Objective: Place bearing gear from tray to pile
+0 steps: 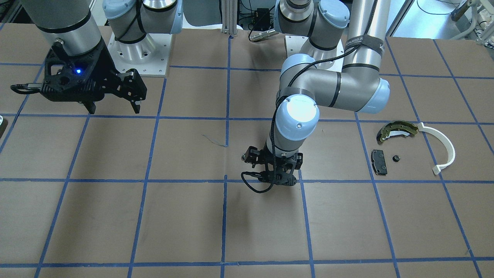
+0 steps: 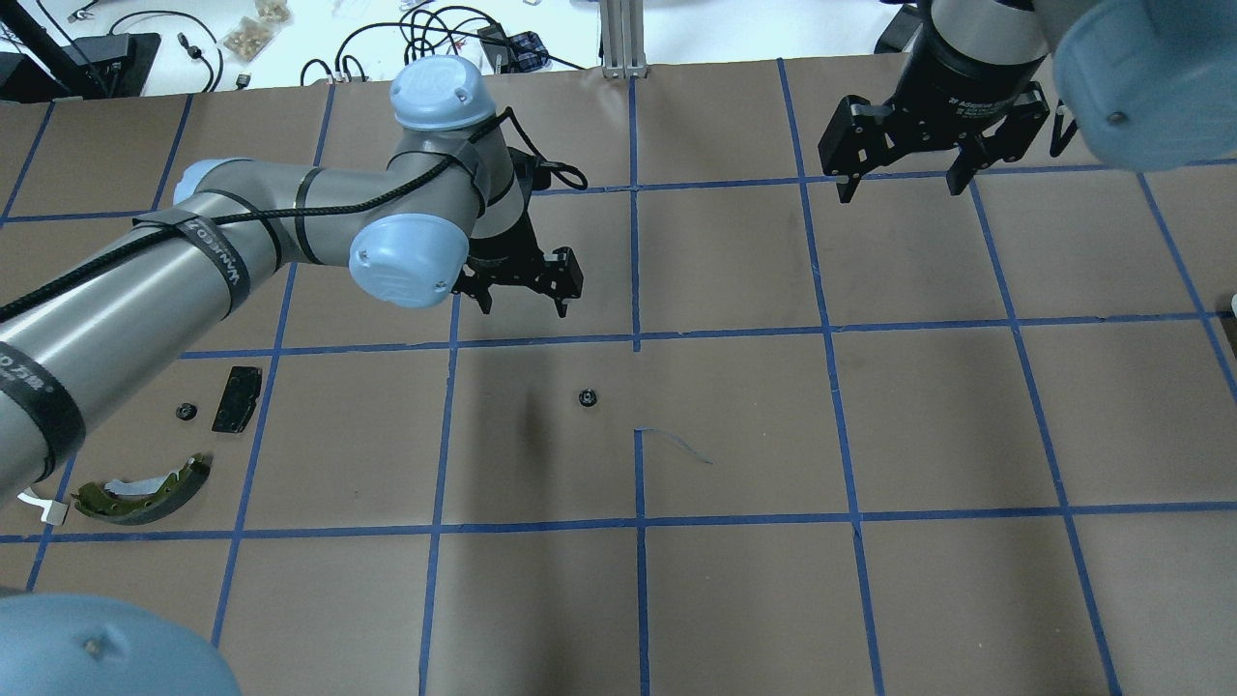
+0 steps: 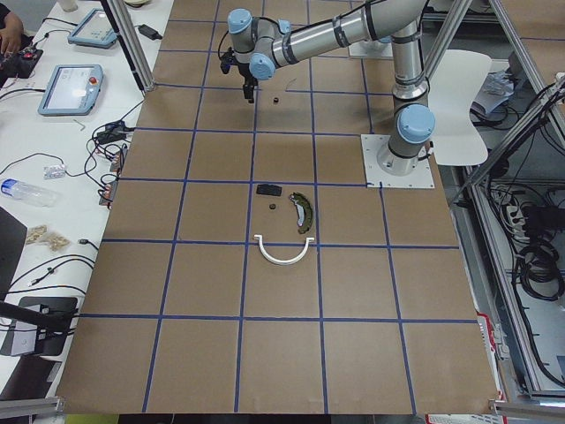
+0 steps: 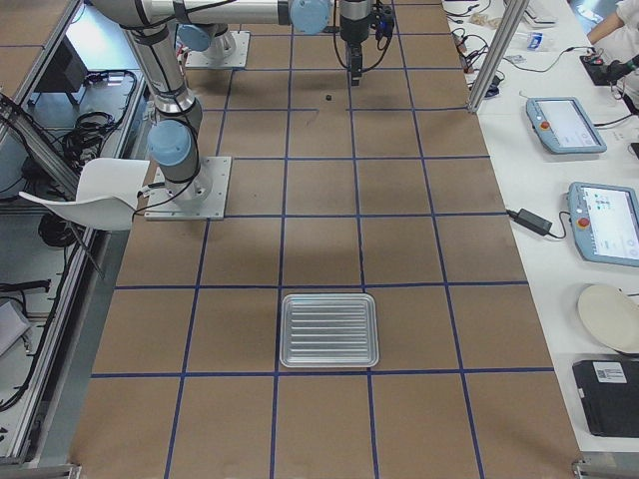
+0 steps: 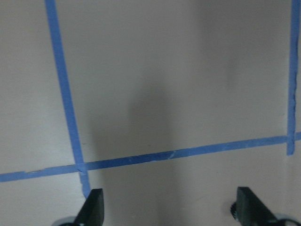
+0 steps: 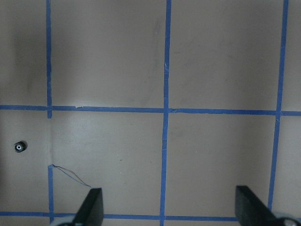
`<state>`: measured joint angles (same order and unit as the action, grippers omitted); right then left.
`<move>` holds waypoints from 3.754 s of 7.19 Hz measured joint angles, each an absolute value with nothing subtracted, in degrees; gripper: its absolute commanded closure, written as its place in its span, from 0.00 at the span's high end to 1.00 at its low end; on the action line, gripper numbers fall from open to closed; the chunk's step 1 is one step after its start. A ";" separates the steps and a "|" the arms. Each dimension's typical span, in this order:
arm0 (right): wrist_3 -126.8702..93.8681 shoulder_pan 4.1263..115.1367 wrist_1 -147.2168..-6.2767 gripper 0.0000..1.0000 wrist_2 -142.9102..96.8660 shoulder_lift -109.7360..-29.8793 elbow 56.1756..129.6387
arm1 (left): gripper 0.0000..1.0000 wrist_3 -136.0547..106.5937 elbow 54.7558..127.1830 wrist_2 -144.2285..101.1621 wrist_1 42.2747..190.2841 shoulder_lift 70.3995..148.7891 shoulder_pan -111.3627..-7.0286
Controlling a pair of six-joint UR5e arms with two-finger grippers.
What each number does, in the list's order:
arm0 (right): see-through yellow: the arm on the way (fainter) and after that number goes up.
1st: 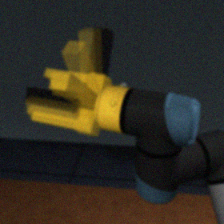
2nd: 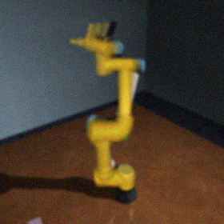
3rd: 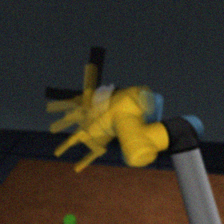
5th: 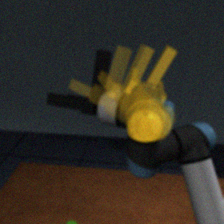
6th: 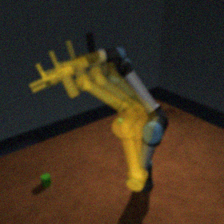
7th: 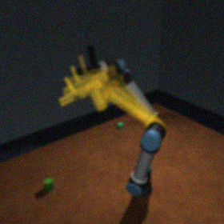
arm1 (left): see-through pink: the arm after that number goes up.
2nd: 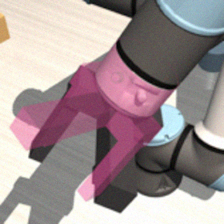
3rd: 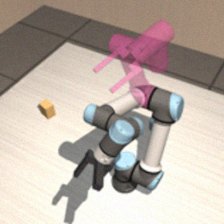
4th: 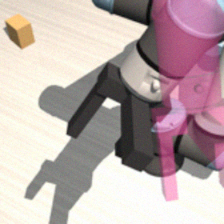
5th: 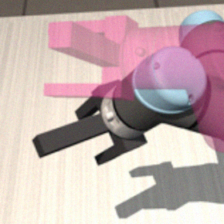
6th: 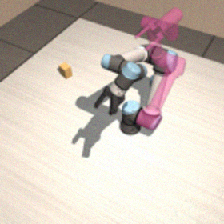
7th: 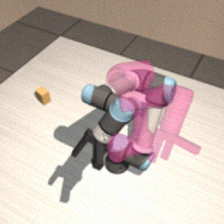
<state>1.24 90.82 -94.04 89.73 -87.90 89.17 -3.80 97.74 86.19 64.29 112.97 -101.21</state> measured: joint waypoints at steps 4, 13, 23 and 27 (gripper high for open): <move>3.62 90.66 -92.89 1.00 89.99 -88.33 91.29 | 1.00 -6.10 105.86 83.04 55.21 113.92 -103.73; 1.47 90.89 -93.86 1.00 90.37 -89.93 91.70 | 0.00 -7.80 106.62 82.85 54.01 116.03 -105.64; 1.84 90.94 -97.07 1.00 90.64 -90.12 94.24 | 0.00 14.71 90.53 90.06 77.81 112.78 -81.10; 1.60 90.88 -97.81 1.00 90.53 -90.17 94.73 | 0.00 38.92 91.53 93.48 77.82 114.12 -60.15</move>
<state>1.60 90.88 -97.81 90.53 -90.17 94.73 38.92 91.53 93.48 77.82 114.12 -60.15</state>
